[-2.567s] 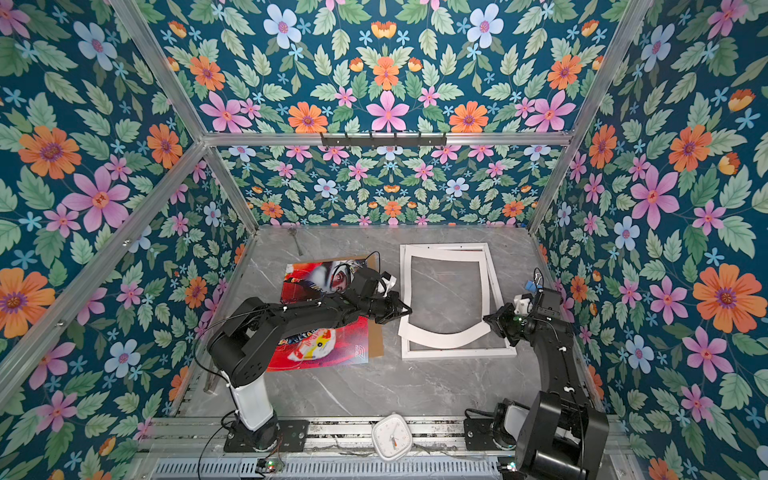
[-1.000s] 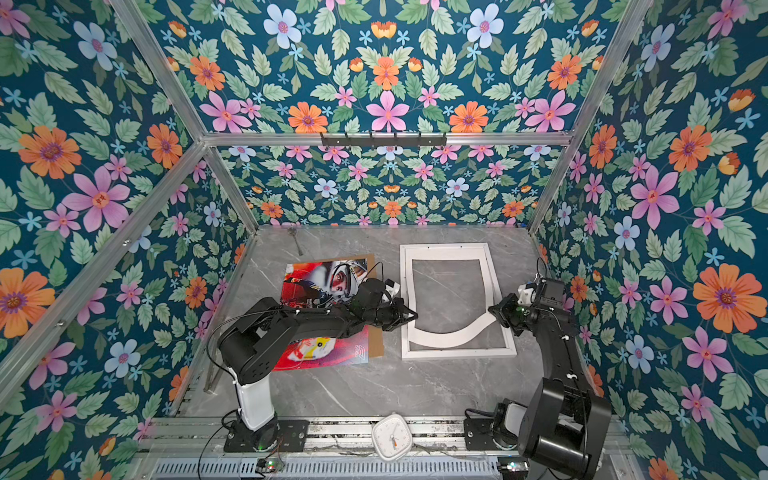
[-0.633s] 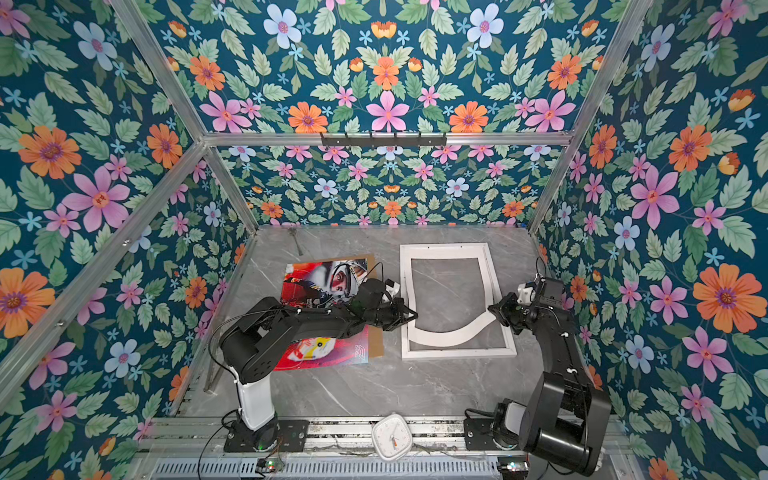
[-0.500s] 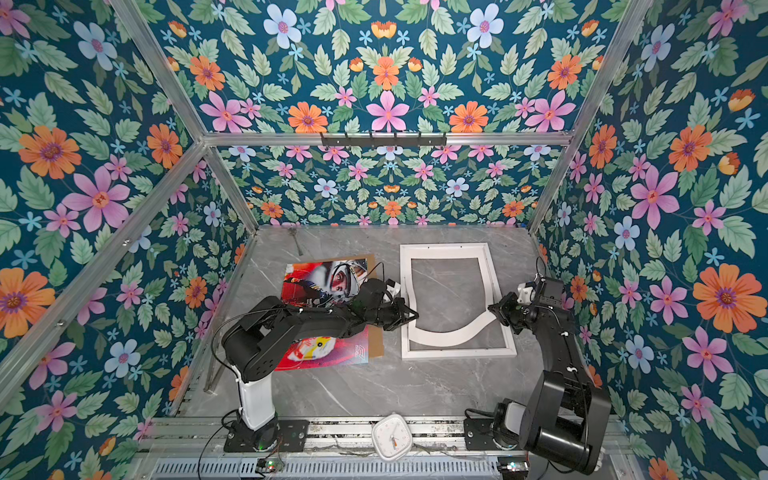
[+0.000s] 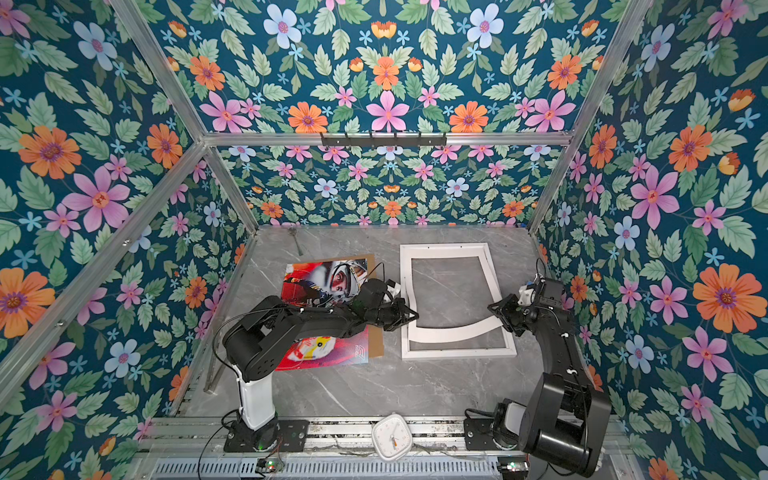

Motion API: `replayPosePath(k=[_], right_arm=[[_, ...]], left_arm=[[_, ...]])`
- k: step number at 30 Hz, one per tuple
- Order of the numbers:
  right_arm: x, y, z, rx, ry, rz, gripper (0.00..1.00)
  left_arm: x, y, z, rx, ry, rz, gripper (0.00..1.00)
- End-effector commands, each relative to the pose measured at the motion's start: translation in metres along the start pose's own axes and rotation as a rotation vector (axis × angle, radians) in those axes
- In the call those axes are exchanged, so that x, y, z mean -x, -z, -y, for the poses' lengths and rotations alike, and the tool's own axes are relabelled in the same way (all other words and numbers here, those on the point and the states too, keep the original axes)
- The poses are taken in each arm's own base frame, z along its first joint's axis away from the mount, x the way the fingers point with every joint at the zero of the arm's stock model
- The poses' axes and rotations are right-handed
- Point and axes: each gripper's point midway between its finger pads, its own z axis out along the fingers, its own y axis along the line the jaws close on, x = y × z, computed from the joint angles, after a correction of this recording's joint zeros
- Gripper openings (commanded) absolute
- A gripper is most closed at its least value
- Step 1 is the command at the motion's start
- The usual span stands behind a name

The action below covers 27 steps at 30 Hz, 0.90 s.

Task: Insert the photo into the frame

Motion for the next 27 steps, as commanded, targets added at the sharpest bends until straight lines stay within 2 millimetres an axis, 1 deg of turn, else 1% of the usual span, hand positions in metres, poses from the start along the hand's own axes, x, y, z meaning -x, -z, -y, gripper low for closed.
replayPosePath(k=[1, 2, 3, 4, 6, 11, 12, 19, 27], right_arm=[[-0.005, 0.003, 0.009, -0.051, -0.002, -0.004, 0.51], [-0.006, 0.003, 0.012, -0.063, -0.005, -0.001, 0.68], [-0.007, 0.004, 0.014, -0.076, -0.009, 0.004, 0.8], [-0.007, 0.005, 0.017, -0.093, -0.01, 0.012, 0.86], [-0.007, 0.009, 0.022, -0.129, -0.006, 0.03, 0.93], [-0.009, 0.018, 0.027, -0.164, 0.003, 0.066, 0.95], [-0.009, 0.02, 0.029, -0.176, 0.001, 0.071, 0.97], [-0.01, 0.034, 0.042, -0.274, -0.024, 0.119, 0.99], [-0.009, 0.049, 0.034, -0.271, -0.005, 0.178, 0.99]], left_arm=[[0.003, 0.0, 0.005, -0.017, -0.012, 0.016, 0.0], [0.004, 0.0, 0.004, -0.015, -0.012, 0.017, 0.0], [0.003, -0.001, 0.004, -0.015, -0.012, 0.015, 0.0], [0.003, -0.001, 0.004, -0.017, -0.011, 0.013, 0.0], [0.003, -0.002, 0.005, -0.02, -0.012, 0.011, 0.0], [0.002, -0.001, 0.0, -0.01, -0.011, 0.013, 0.0], [0.002, -0.001, -0.001, -0.007, -0.01, 0.016, 0.0], [0.004, -0.001, -0.002, -0.01, -0.007, 0.028, 0.0], [0.003, -0.002, -0.006, -0.005, 0.003, 0.028, 0.0]])
